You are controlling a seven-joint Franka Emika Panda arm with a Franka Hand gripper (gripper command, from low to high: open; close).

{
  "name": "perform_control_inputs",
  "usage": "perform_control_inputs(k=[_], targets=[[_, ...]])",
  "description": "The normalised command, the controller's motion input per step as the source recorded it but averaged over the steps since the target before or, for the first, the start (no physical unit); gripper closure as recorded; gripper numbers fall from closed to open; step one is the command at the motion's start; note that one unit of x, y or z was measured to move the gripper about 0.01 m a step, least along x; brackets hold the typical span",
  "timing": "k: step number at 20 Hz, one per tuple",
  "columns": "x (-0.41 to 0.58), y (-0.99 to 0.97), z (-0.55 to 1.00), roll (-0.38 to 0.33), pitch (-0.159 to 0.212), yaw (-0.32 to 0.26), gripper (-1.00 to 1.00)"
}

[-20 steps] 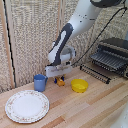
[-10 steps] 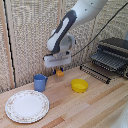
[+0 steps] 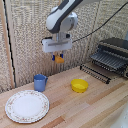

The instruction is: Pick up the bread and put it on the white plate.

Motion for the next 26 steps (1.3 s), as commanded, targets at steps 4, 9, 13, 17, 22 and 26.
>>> perform_control_inputs(k=[4, 9, 13, 17, 22, 26], targets=[[-0.204, 0.87, 0.41, -0.006, 0.028, 0.000, 1.00], [-0.178, 0.91, 0.15, -0.023, 0.078, 0.000, 1.00], [-0.275, 0.94, -0.05, -0.010, 0.101, 0.000, 1.00], [-0.318, 0.93, -0.23, -0.012, 0.089, 0.001, 1.00], [-0.273, 0.86, -0.59, -0.031, 0.035, 0.025, 1.00], [-0.077, 0.66, -0.77, -0.023, -0.016, 0.057, 1.00]])
